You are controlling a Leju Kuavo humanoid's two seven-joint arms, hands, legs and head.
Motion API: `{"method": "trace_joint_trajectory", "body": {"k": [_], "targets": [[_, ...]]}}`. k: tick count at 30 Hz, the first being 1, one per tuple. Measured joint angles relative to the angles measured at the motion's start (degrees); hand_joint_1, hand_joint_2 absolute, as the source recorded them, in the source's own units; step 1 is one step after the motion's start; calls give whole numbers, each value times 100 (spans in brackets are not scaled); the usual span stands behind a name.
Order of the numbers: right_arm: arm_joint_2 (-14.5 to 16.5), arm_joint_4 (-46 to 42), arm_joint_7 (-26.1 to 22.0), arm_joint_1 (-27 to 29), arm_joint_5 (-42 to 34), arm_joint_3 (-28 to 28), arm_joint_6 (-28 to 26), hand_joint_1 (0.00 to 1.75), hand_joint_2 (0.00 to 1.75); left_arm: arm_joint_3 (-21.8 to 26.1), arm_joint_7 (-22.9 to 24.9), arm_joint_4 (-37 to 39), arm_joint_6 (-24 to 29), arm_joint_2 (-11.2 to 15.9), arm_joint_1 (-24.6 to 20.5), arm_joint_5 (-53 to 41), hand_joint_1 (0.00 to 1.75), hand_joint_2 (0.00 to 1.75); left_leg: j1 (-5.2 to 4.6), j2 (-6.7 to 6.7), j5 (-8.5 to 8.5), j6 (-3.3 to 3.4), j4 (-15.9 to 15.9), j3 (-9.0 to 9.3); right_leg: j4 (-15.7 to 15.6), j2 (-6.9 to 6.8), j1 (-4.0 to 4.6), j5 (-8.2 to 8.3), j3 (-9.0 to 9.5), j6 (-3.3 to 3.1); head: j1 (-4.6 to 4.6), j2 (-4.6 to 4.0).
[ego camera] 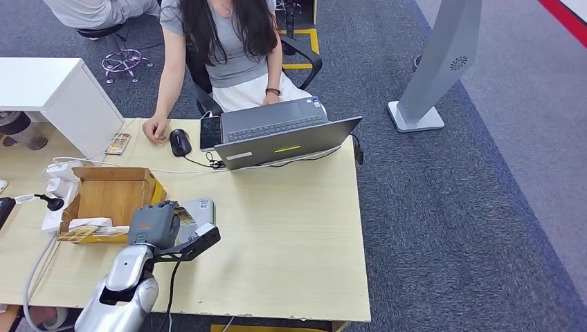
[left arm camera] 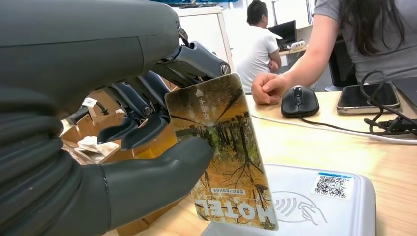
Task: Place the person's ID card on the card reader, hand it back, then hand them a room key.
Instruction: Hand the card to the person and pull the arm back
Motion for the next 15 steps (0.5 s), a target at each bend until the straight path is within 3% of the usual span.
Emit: {"method": "trace_joint_trajectory", "body": {"k": [15], "targets": [[0, 4, 0, -1, 6, 20, 5, 0, 175, 0, -92, 216, -63, 8, -246, 186, 175, 175, 0, 0, 2, 1, 0, 1, 0, 0, 0, 1, 2, 0, 0, 0]]}}
